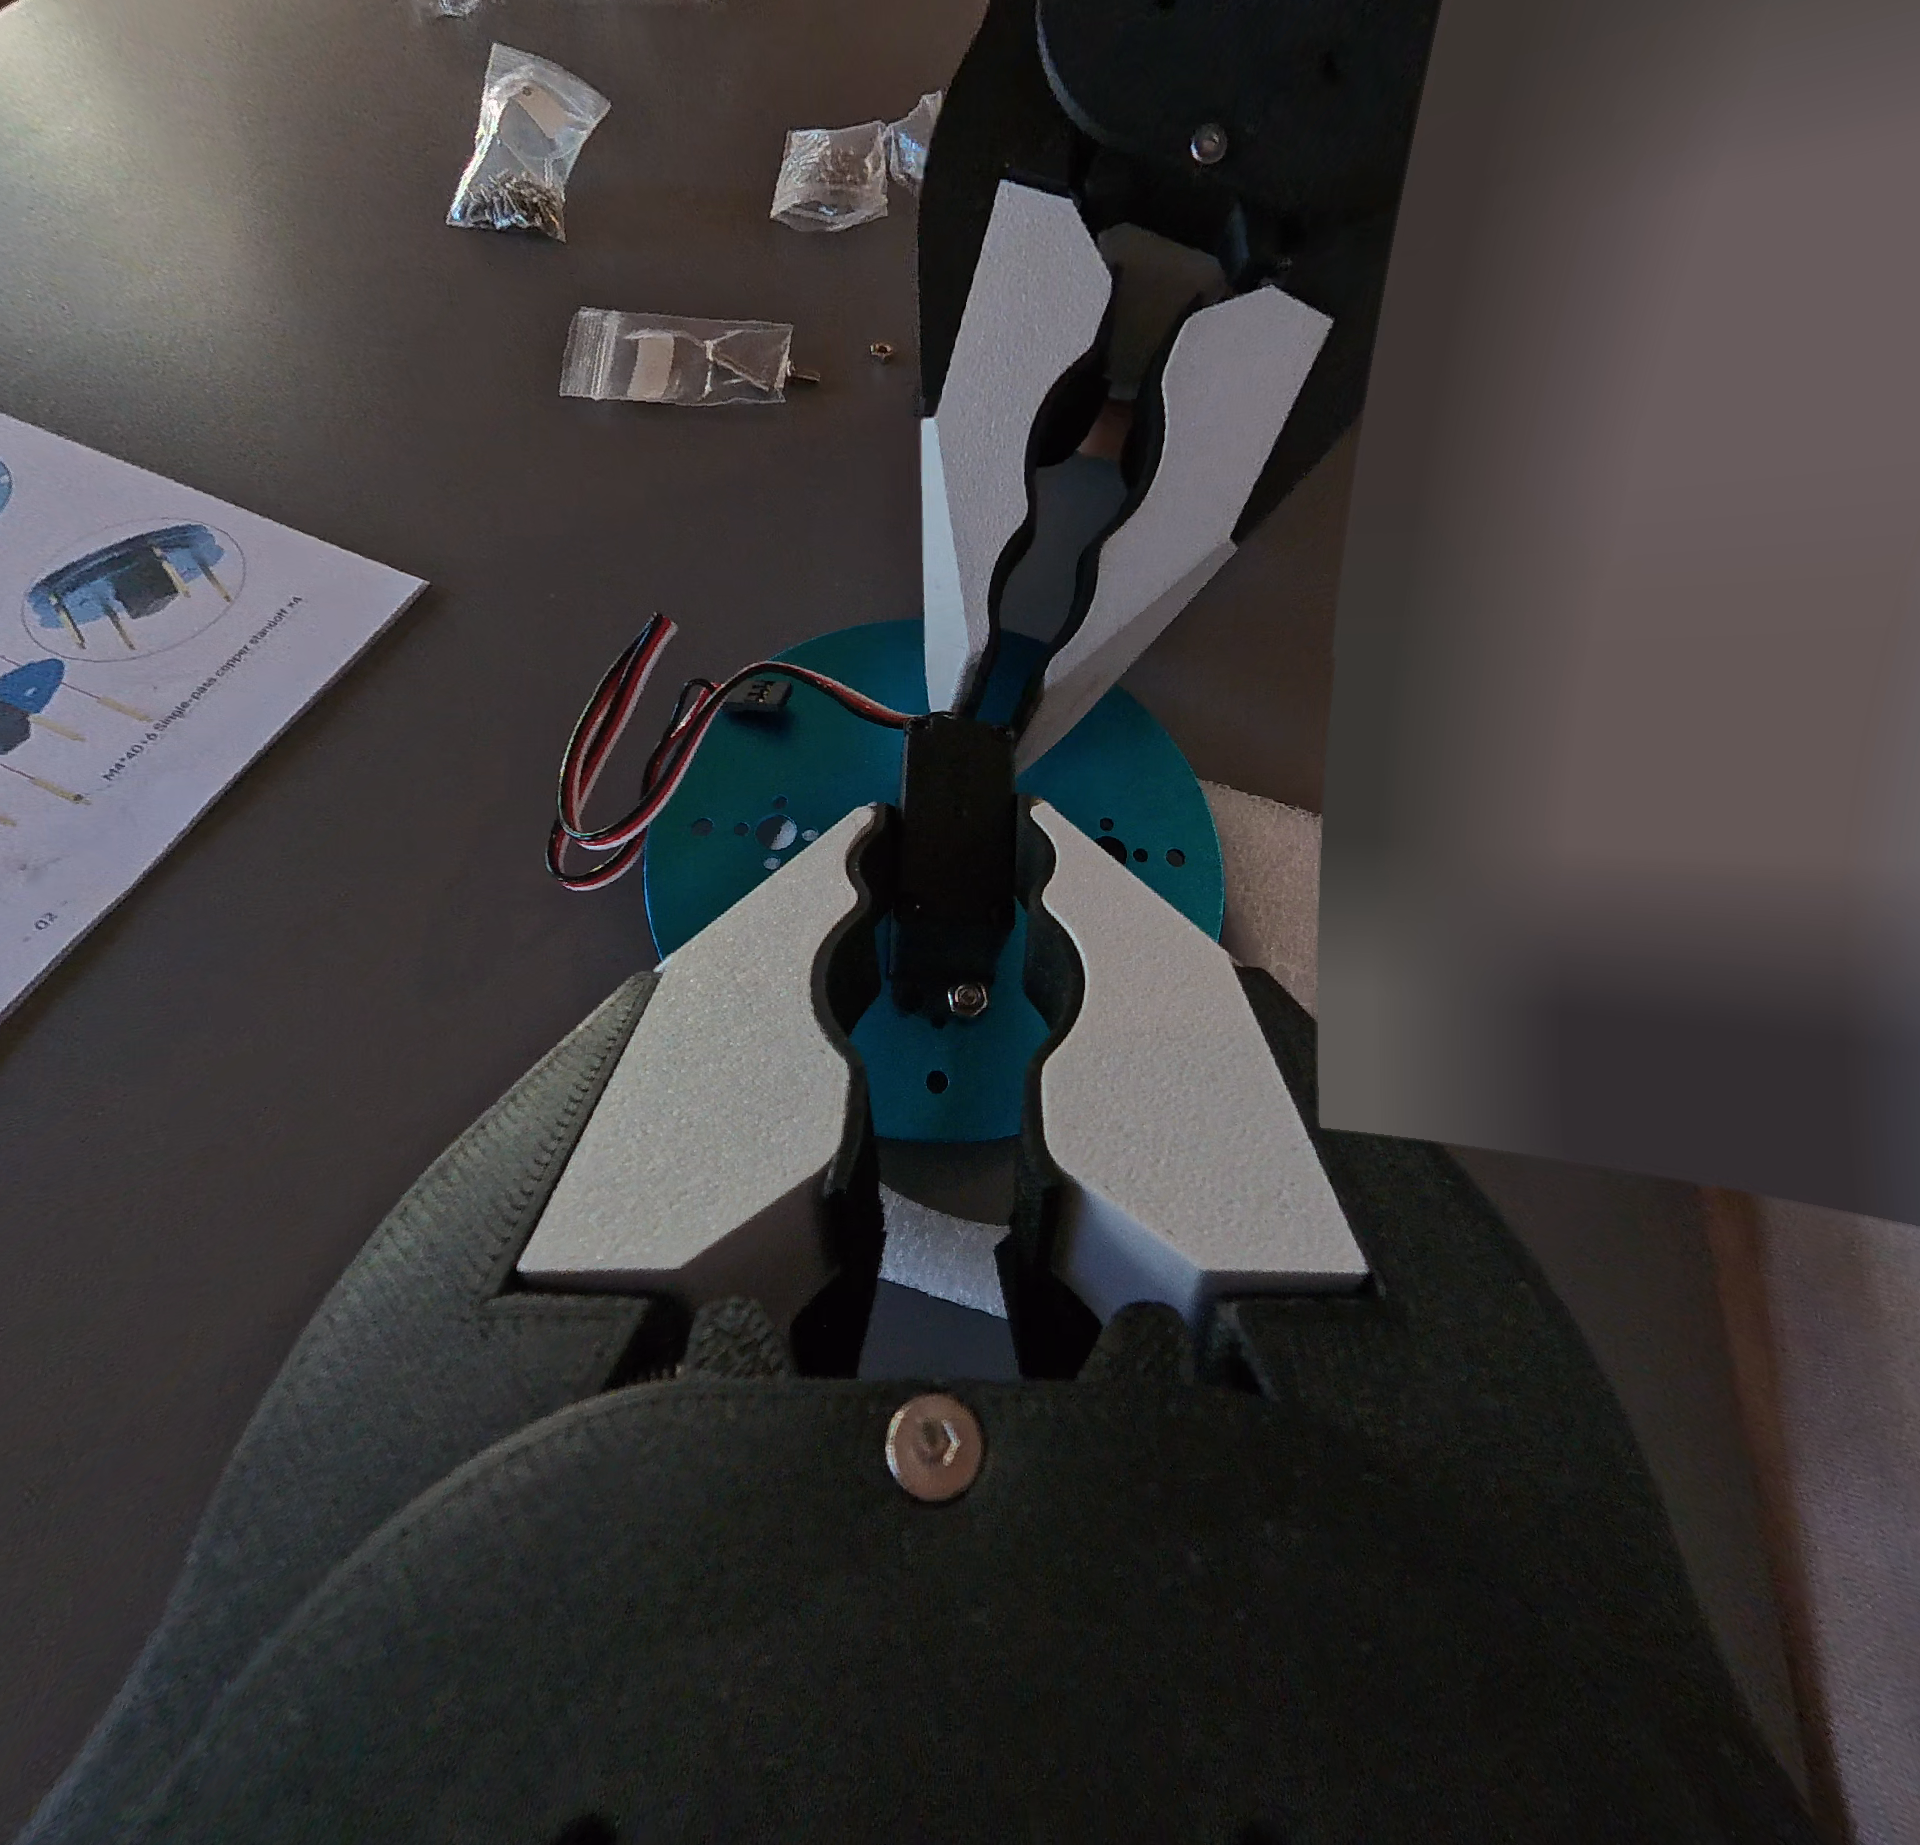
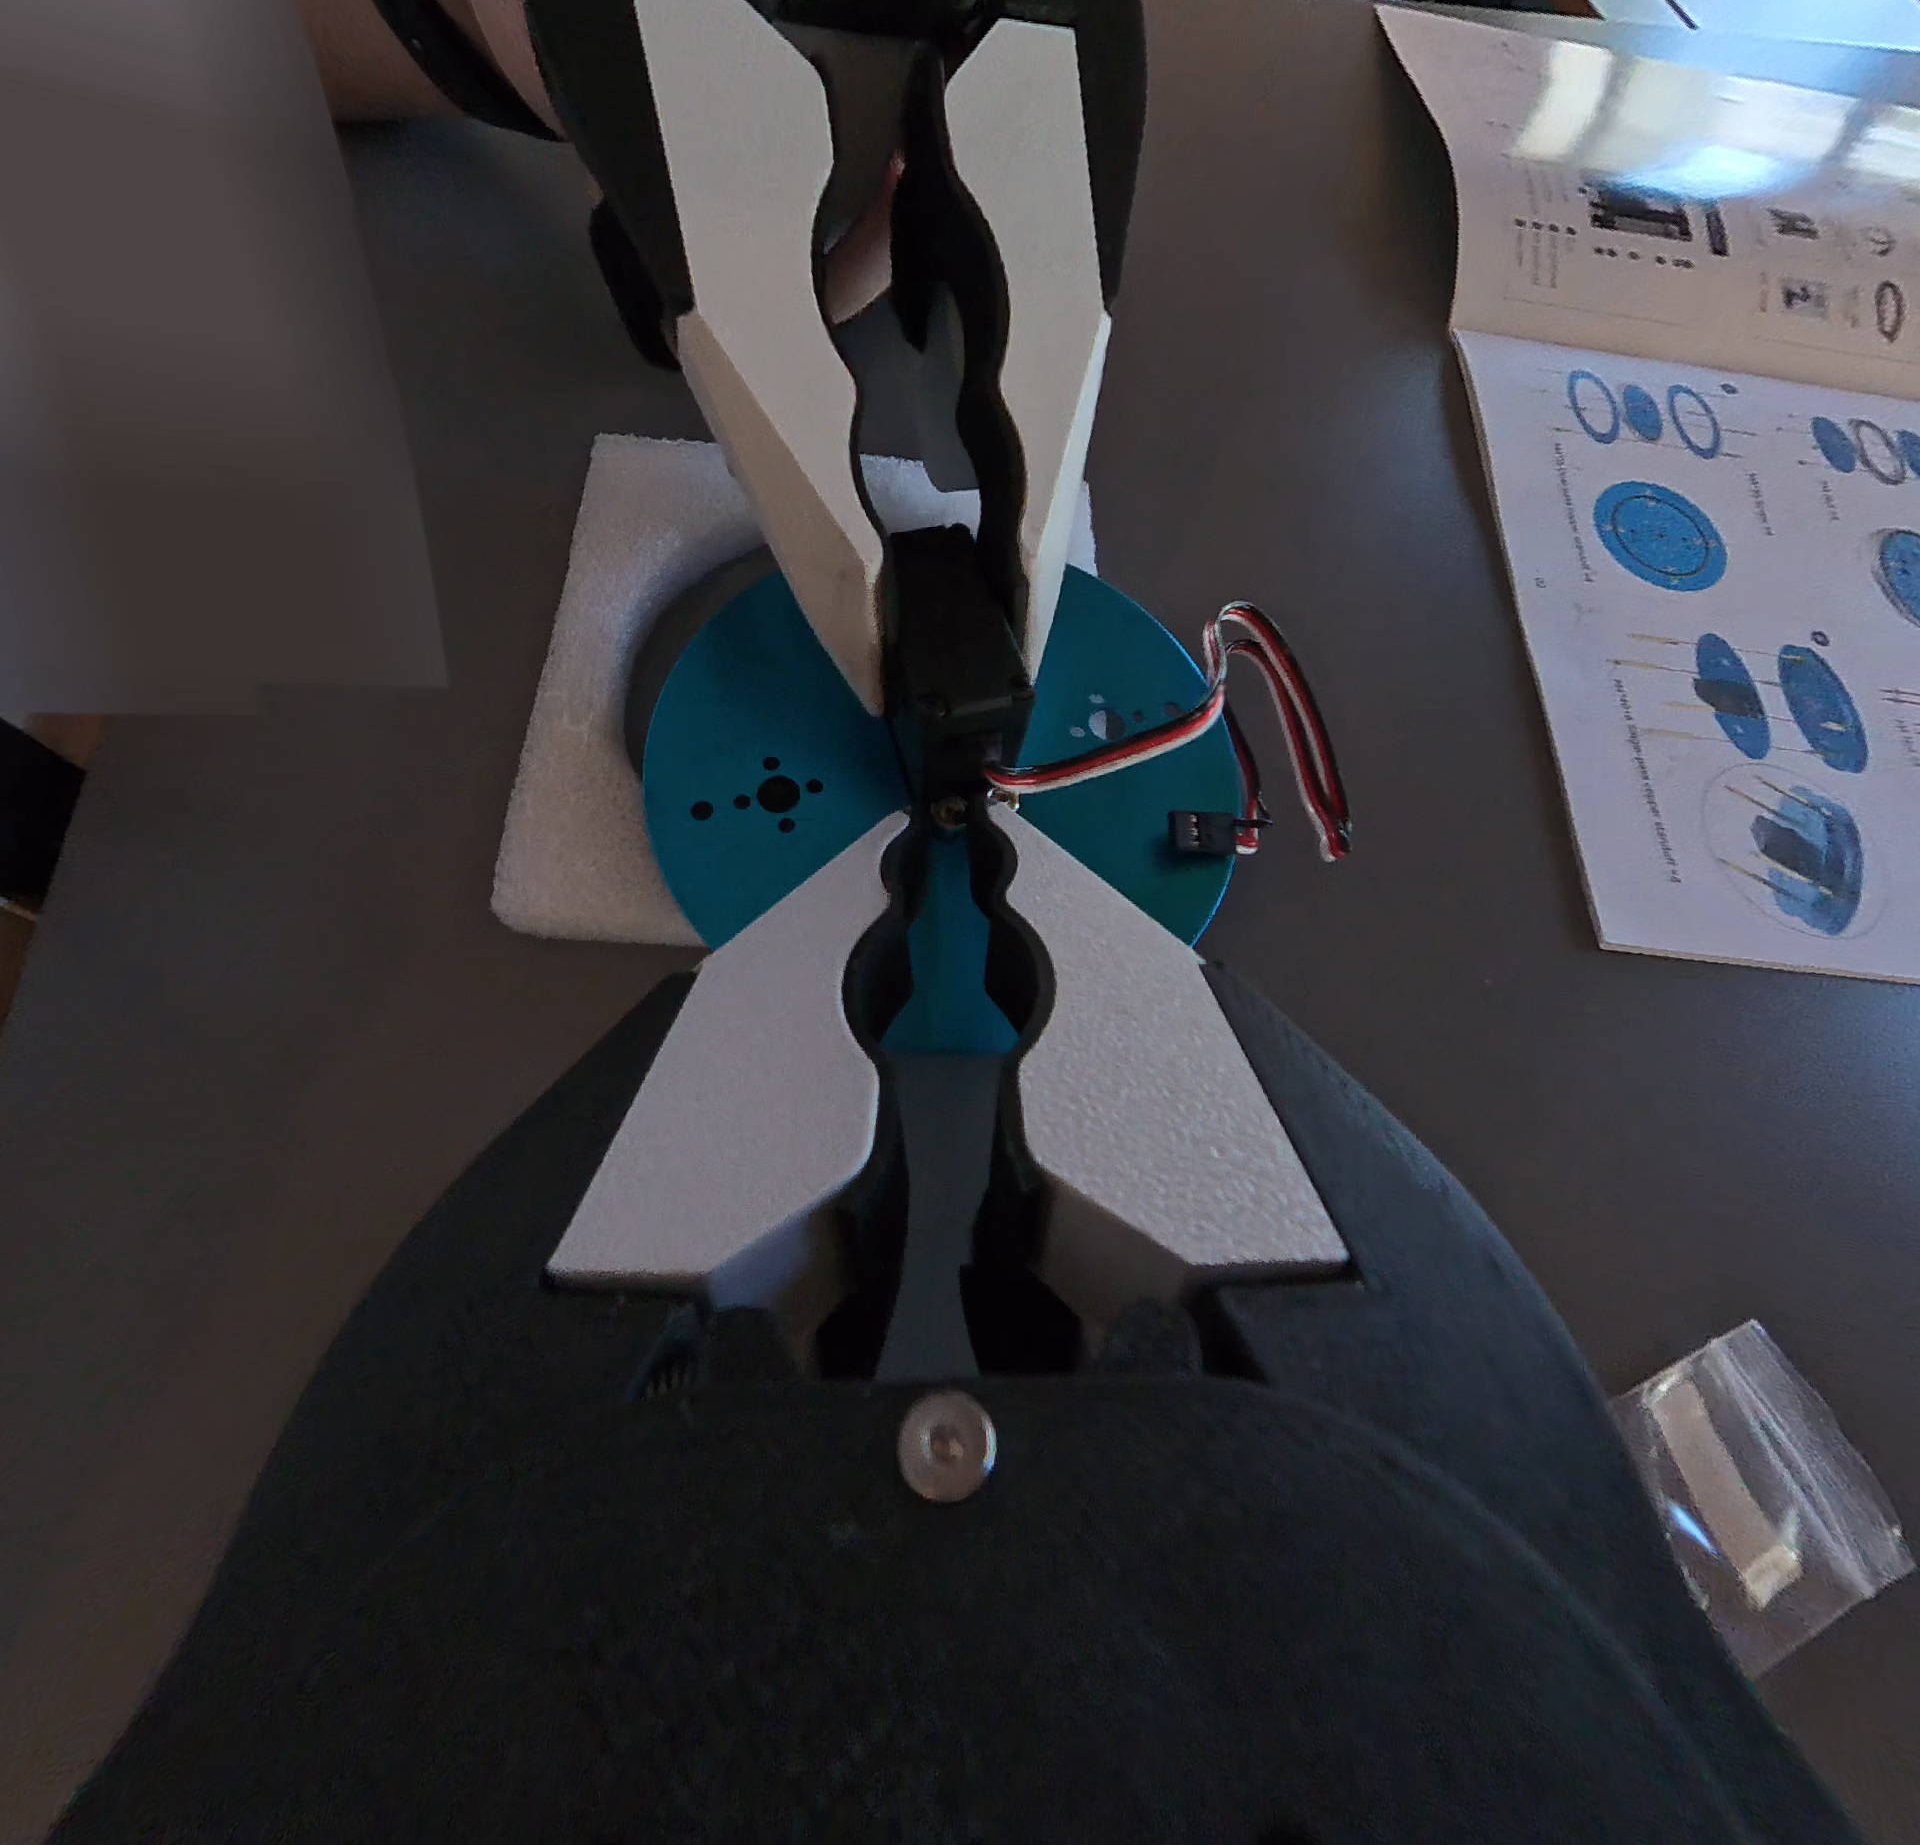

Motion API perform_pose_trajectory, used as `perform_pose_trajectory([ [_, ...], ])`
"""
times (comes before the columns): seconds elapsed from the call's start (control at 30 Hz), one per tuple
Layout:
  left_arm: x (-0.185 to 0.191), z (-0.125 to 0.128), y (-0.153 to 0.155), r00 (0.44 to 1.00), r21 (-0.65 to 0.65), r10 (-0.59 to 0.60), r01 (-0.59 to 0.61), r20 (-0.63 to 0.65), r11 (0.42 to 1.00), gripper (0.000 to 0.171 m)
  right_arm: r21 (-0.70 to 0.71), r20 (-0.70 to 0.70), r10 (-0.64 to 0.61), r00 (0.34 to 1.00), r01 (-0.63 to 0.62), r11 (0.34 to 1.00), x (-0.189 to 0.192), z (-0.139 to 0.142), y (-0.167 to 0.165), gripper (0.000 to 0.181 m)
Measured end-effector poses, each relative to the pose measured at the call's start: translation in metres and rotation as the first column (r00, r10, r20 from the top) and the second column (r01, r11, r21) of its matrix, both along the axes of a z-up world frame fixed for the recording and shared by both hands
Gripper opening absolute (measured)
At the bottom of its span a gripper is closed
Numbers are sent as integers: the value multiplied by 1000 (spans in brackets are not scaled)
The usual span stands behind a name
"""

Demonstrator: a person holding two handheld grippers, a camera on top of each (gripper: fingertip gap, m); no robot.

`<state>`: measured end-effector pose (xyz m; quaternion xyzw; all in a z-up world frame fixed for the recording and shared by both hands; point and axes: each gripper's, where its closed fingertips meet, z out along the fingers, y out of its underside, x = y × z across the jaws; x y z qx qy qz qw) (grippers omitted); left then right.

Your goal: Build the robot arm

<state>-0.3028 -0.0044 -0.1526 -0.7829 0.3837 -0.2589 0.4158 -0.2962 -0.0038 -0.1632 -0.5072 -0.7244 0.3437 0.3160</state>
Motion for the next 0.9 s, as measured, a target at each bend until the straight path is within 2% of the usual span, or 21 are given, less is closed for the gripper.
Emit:
perform_pose_trajectory([
  [0.07,0,0,0,1000,1,4,-4,-2,1000,23,-5,-1,-58,998,58,998,0,0,0,6],
  [0.2,0,0,0,1000,-1,14,-14,2,1000,23,-135,18,-275,961,275,952,1,0,2,6],
  [0.3,0,0,0,1000,2,18,-18,-4,1000,23,-116,11,-417,909,415,902,2,0,2,6],
  [0.37,1,0,0,1000,2,20,-20,-7,1000,23,-113,11,-470,883,468,877,2,0,2,6],
  [0.53,5,-1,-3,1000,4,5,-5,-7,1000,23,-167,21,-447,894,444,880,7,1,-1,6],
  [0.7,4,-1,-3,1000,7,4,-4,-10,1000,23,-182,-6,-265,964,260,948,9,5,-6,10],
  [0.9,5,-1,-3,1000,8,2,-2,-10,1000,23,-31,0,-153,988,153,988,8,-1,1,11],
])
